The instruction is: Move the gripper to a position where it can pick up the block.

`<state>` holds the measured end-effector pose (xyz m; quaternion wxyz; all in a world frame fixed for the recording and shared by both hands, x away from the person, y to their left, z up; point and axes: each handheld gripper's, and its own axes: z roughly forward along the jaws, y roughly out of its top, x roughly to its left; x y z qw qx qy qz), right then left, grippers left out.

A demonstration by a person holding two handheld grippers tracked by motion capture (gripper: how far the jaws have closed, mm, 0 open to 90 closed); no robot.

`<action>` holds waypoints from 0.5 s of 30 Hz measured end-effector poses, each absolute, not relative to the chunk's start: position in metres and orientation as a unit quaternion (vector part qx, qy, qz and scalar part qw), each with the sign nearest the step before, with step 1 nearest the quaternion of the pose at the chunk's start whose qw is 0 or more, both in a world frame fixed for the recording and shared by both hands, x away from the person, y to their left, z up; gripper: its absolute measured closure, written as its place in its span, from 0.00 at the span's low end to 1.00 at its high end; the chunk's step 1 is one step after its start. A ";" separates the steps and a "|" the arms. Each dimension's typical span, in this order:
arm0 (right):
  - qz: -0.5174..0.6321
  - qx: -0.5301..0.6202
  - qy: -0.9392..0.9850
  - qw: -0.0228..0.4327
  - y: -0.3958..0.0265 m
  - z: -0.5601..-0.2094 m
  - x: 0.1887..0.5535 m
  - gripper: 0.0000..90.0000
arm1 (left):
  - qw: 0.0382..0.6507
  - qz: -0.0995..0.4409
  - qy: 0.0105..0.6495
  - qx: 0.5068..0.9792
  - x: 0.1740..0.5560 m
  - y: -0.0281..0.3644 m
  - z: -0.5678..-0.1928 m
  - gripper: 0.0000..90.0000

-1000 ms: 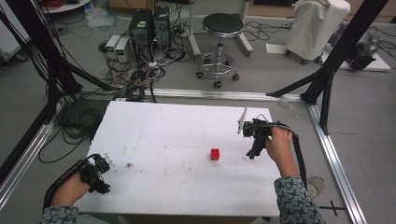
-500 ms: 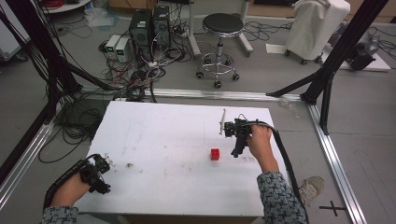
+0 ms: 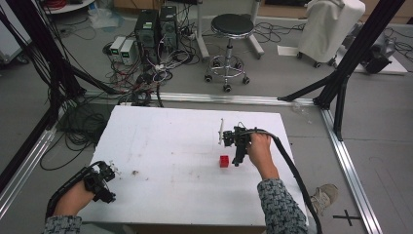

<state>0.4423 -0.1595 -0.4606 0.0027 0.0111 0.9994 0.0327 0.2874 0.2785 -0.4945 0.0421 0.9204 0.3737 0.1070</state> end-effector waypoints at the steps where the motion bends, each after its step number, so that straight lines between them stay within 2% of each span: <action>1: 0.033 0.010 0.999 0.003 -0.158 -0.462 0.442 0.07 | 0.041 0.106 0.372 0.921 0.288 0.278 -0.495 0.24; 15: 0.016 -0.005 1.000 -0.003 -0.139 -0.485 0.443 0.07 | 0.044 0.106 0.374 0.920 0.287 0.278 -0.495 0.24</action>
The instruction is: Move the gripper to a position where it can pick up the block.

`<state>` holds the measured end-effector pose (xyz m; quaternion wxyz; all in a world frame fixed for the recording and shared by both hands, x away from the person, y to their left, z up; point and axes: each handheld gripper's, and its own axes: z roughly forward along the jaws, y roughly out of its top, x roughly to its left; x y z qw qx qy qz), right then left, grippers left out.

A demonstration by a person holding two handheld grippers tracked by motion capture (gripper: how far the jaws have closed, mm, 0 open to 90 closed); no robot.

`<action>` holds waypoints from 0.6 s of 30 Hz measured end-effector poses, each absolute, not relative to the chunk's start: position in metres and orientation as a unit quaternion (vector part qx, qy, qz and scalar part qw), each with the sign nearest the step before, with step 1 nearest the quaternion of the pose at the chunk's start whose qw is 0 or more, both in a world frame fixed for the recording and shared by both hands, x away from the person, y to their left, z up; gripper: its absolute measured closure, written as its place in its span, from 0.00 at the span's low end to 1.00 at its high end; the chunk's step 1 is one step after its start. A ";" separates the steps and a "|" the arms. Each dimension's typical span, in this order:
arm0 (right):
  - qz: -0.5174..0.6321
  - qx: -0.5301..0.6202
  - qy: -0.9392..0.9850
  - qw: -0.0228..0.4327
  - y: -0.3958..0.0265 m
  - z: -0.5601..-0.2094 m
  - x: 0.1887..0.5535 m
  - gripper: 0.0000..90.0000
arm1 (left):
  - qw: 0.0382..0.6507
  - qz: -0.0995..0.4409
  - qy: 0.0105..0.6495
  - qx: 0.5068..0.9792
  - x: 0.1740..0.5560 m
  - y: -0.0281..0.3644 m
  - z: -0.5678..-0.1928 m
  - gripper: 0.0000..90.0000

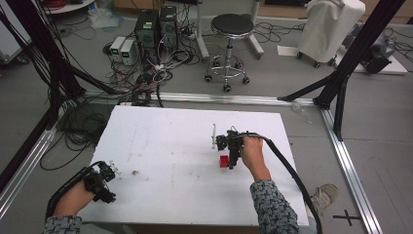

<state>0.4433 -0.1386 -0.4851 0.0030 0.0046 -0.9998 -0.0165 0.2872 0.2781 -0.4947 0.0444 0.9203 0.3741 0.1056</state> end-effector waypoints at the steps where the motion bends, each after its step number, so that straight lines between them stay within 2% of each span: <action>1: -0.020 0.012 -1.000 0.002 -0.137 -0.487 0.444 0.07 | 0.044 0.106 0.374 0.920 0.287 0.278 -0.495 0.24; 18: 0.012 0.007 -1.000 0.009 -0.123 -0.511 0.442 0.07 | 0.042 0.103 0.369 0.923 0.287 0.276 -0.496 0.24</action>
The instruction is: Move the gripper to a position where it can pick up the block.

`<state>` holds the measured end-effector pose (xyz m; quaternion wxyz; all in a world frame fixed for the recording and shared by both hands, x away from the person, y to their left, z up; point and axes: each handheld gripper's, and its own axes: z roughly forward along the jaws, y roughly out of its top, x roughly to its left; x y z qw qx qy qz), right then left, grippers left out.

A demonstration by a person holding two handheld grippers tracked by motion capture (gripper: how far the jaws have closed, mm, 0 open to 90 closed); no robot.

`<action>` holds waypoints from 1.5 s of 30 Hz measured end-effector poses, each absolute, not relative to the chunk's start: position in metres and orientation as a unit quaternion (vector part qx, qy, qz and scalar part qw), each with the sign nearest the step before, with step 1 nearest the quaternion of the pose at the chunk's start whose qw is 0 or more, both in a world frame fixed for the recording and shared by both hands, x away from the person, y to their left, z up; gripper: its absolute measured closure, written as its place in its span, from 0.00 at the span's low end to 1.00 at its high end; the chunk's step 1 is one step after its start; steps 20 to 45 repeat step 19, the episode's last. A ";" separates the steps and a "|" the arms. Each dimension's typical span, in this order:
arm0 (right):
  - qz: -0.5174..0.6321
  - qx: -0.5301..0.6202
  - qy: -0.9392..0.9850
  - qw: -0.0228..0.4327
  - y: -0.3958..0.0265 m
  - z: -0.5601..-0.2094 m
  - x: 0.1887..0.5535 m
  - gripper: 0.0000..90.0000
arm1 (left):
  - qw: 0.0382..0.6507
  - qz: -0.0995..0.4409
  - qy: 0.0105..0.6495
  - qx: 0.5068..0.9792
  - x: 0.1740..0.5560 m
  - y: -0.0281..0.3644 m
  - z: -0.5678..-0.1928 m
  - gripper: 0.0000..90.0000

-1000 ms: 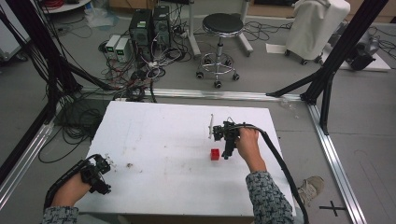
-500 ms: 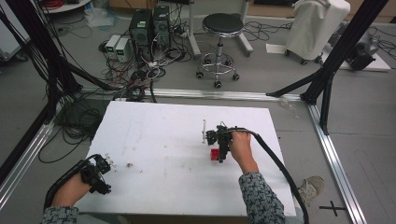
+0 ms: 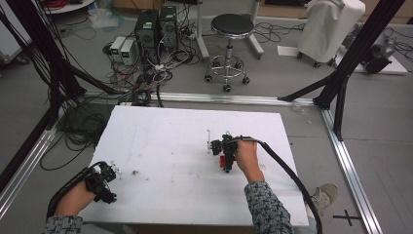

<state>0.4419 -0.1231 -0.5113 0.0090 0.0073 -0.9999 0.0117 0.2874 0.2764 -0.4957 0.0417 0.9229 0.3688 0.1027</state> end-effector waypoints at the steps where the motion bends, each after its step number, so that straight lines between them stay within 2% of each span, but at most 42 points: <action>1: 0.011 0.013 -1.000 0.008 -0.122 -0.513 0.443 0.07 | 0.042 0.102 0.369 0.923 0.287 0.276 -0.496 0.24; 45: 0.012 0.015 -1.000 0.011 -0.120 -0.517 0.443 0.07 | 0.042 0.101 0.368 0.923 0.287 0.276 -0.496 0.24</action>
